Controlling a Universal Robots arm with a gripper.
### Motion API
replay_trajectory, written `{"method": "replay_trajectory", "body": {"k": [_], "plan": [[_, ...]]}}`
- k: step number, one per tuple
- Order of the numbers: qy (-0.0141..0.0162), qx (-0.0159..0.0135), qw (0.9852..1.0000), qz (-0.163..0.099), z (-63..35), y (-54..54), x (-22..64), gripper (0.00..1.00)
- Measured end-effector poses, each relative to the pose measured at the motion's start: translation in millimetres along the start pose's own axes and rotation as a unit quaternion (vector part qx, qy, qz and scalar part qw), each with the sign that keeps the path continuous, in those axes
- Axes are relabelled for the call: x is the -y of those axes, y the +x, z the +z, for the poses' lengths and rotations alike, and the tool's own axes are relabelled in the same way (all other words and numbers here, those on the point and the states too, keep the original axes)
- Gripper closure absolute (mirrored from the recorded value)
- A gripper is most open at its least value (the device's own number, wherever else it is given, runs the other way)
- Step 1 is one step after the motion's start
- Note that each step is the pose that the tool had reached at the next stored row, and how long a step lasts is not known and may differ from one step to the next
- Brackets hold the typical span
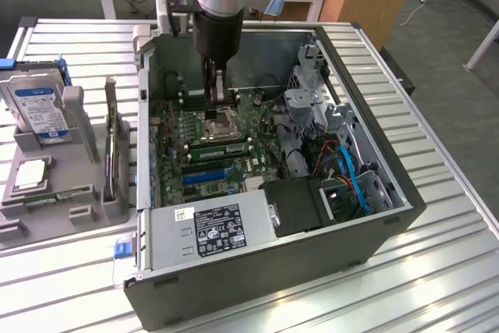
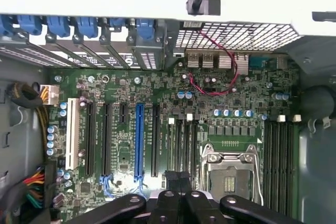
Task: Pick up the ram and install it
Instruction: 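Press down the ram until it locks into place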
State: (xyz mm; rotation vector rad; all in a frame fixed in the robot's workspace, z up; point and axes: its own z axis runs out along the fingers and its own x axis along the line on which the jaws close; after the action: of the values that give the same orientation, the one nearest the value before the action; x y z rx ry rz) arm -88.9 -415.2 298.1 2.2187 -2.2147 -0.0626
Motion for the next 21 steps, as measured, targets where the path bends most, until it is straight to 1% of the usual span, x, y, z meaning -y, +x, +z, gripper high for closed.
{"method": "replay_trajectory", "body": {"k": [11, 21], "plan": [[0.0, 0.0, 1.0, 0.0, -17.9, -0.4, -0.6, 0.9], [0.0004, 0.0, 1.0, 0.0, -27.5, -0.6, -0.9, 0.9]]}}
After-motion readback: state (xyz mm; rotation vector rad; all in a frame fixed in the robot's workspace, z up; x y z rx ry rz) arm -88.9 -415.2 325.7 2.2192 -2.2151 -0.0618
